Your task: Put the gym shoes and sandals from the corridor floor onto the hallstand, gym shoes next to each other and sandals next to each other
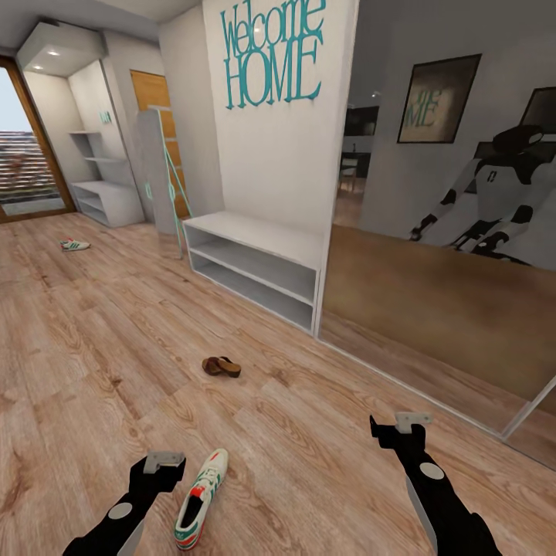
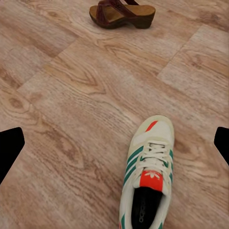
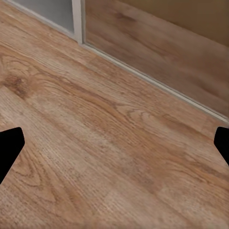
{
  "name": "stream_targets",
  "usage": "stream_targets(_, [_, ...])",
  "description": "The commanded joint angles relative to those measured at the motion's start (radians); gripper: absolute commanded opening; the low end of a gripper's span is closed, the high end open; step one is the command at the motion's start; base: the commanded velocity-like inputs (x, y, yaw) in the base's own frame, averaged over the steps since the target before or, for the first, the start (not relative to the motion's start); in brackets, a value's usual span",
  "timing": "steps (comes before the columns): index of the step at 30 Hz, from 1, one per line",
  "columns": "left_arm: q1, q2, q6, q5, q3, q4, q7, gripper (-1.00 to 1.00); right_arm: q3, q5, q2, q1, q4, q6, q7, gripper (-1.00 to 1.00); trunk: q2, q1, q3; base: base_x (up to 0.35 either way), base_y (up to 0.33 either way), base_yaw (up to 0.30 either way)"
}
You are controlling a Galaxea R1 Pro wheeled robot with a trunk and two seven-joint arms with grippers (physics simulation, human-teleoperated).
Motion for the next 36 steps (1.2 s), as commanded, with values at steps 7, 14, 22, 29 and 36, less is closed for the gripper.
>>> stream_targets(7, [-0.002,0.000,-0.028,0.000,-0.001,-0.001,-0.001,1.00,-0.003,0.010,0.001,-0.001,0.001,-0.001,0.001,1.00,-0.050,0.027,-0.023,0.000,0.000,0.000])
stream_targets(14, [-0.002,-0.006,-0.040,0.000,-0.002,0.000,-0.001,1.00,-0.004,0.010,0.001,-0.001,0.001,-0.001,0.001,1.00,-0.099,0.054,-0.047,0.000,0.000,0.000])
stream_targets(22, [-0.002,-0.010,-0.043,-0.001,-0.004,-0.001,-0.002,1.00,-0.004,0.010,0.001,-0.001,0.001,-0.001,0.001,1.00,-0.155,0.084,-0.081,0.000,0.000,0.000])
stream_targets(29, [-0.002,-0.011,-0.044,-0.002,-0.005,0.000,-0.003,1.00,-0.005,0.010,0.001,-0.001,0.001,-0.001,0.001,1.00,-0.204,0.111,-0.113,0.000,0.000,0.000])
stream_targets(36, [-0.002,-0.011,-0.044,-0.003,-0.005,0.000,-0.003,1.00,-0.005,0.010,0.001,-0.001,0.001,-0.001,0.001,1.00,-0.253,0.138,-0.146,0.000,0.000,0.000])
